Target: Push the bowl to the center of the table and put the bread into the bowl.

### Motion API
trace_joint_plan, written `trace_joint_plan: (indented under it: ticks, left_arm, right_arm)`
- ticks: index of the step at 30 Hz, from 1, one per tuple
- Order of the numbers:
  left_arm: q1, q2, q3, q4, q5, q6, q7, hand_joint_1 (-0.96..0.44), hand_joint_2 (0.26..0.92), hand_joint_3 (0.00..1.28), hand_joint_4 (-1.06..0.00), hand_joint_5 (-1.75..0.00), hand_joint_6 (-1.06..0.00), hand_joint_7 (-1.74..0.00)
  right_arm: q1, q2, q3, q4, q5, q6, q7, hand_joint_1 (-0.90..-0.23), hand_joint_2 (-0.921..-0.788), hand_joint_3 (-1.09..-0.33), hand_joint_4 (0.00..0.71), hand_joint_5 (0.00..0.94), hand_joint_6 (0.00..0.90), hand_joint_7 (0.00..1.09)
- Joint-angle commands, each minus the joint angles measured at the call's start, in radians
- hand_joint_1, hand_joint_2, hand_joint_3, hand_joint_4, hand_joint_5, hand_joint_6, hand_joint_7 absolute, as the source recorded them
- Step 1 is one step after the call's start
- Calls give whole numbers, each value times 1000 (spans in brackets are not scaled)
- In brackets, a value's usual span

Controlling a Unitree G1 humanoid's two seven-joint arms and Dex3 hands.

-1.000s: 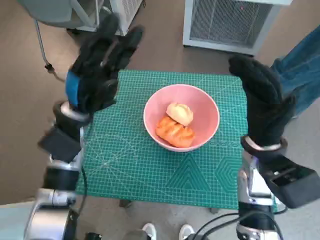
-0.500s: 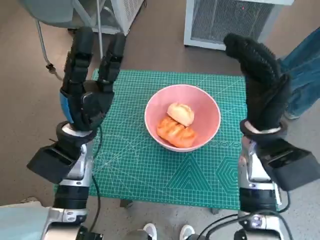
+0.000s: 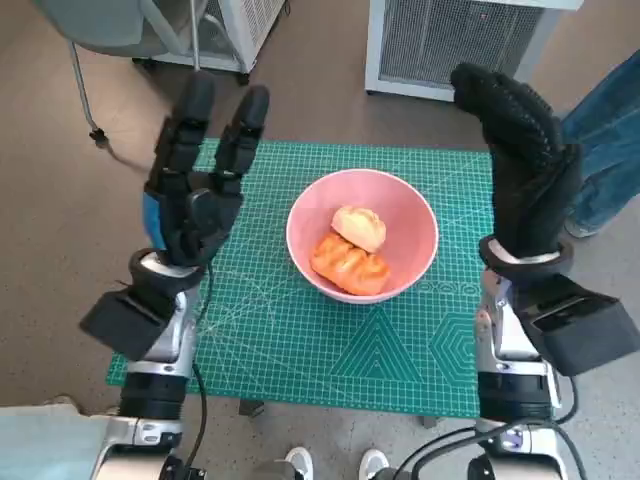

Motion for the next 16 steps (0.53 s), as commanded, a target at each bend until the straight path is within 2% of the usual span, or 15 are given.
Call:
trace_joint_plan:
  ticks: [1, 3, 4, 5, 6, 8, 11, 16]
  left_arm:
    - [-15, -13, 10, 44, -7, -41, -8, -382, 912, 142, -492, -70, -520, -96]
    - [-19, -15, 10, 60, -10, -55, -17, -273, 902, 74, -527, -90, -539, -139]
    - [-22, -16, 10, 66, -13, -59, -21, -203, 897, 48, -525, -139, -492, -282]
    - [-24, -19, 10, 75, -21, -63, -28, -159, 893, 31, -497, -223, -426, -443]
    - [-26, -21, 11, 81, -26, -66, -33, -133, 892, 25, -472, -289, -393, -527]
    - [-26, -27, 14, 91, -46, -69, -48, -55, 892, 10, -341, -580, -301, -754]
    - [-24, -36, 19, 94, -70, -66, -62, -1, 894, 4, -261, -767, -259, -891]
    - [-18, -47, 28, 95, -79, -63, -62, 28, 905, 3, -251, -912, -269, -995]
  right_arm:
    - [21, -6, -4, 13, 0, 1, -1, -651, -921, -776, 226, 31, -1, 735]
    - [25, -7, -2, 11, -5, -1, -2, -651, -921, -778, 225, 31, -1, 734]
    - [27, -8, -2, 11, -8, -1, -3, -651, -921, -780, 225, 30, -1, 728]
    - [29, -9, -1, 13, -11, -4, -3, -651, -921, -781, 225, 30, -1, 724]
    - [31, -10, -1, 14, -13, -6, -2, -651, -921, -782, 225, 30, -1, 720]
    - [33, -12, 0, 17, -12, -9, 1, -651, -921, -786, 225, 29, -1, 706]
    - [35, -13, 1, 23, -10, -11, 5, -650, -921, -789, 224, 28, -1, 696]
    - [37, -15, 3, 25, -12, -10, 6, -650, -921, -793, 224, 27, -1, 688]
